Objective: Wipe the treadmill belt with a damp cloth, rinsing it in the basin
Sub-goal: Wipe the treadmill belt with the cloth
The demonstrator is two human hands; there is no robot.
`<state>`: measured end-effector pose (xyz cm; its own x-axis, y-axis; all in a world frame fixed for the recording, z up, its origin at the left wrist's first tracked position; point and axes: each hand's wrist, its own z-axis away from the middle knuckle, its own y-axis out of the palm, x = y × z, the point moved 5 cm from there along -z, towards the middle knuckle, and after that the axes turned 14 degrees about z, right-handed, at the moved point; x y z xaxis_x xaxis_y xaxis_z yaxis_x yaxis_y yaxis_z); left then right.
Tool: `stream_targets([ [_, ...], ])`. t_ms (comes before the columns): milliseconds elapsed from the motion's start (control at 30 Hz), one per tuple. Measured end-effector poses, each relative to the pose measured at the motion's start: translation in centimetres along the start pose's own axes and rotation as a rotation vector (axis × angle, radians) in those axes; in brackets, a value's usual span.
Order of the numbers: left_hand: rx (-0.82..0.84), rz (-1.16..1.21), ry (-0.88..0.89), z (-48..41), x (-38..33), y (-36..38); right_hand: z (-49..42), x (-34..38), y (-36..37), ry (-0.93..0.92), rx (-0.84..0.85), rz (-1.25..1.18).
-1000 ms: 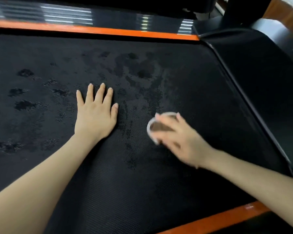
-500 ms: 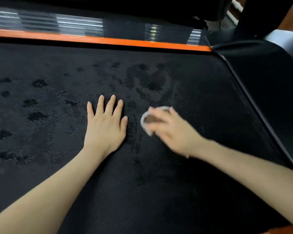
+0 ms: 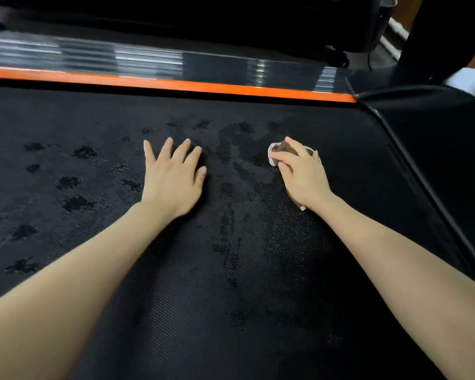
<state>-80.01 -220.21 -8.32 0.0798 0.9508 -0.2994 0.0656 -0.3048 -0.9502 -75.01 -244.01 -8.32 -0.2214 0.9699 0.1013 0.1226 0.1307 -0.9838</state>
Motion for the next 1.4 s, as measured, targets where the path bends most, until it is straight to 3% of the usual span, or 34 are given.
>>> stream_targets([
  [333, -0.064, 0.046, 0.011, -0.2, 0.6, 1.2, -5.2, 0.7, 0.4, 0.142, -0.045, 0.053],
  [400, -0.057, 0.049, 0.011, -0.3, 0.5, 1.2, -3.2, 3.2, 0.3, -0.002, -0.055, 0.046],
  [467, -0.063, 0.048, 0.010, -0.3, 0.5, 1.1, 0.9, 6.2, 0.3, -0.260, -0.054, -0.033],
  [567, -0.052, 0.064, 0.009, -0.1, 0.5, 1.2, 4.1, 6.9, -0.2, -0.524, 0.045, -0.120],
  [633, -0.046, 0.077, 0.012, -0.2, 0.5, 1.2, 0.3, 4.9, 0.0, -0.446, 0.035, -0.028],
  [700, -0.045, 0.091, 0.008, -0.2, 0.6, 1.3, -5.4, 2.4, 0.5, -0.168, 0.015, -0.002],
  [767, -0.050, 0.092, 0.007, -0.2, 0.6, 1.4, -8.6, 2.0, 0.9, -0.019, 0.008, 0.040],
  [833, -0.044, 0.091, 0.009, -0.3, 0.6, 1.4, -7.8, 3.4, 1.0, -0.087, -0.036, 0.044],
  [900, -0.043, 0.095, 0.005, -0.3, 0.6, 1.2, -4.0, 5.7, 0.5, -0.273, -0.085, -0.017],
  [1000, -0.042, 0.093, 0.004, -0.2, 0.5, 1.0, -0.2, 7.0, 0.4, -0.455, 0.019, -0.112],
  [1233, -0.041, 0.092, 0.006, -0.3, 0.7, 1.3, -10.2, 7.4, 2.3, -0.266, 0.061, -0.037],
  [1300, -0.043, 0.101, 0.008, -0.3, 0.9, 1.3, -11.2, 7.9, 2.6, -0.286, 0.082, -0.024],
  [1400, -0.051, 0.110, 0.020, -0.2, 1.1, 1.2, -11.9, 4.0, 2.1, -0.207, 0.057, 0.012],
])
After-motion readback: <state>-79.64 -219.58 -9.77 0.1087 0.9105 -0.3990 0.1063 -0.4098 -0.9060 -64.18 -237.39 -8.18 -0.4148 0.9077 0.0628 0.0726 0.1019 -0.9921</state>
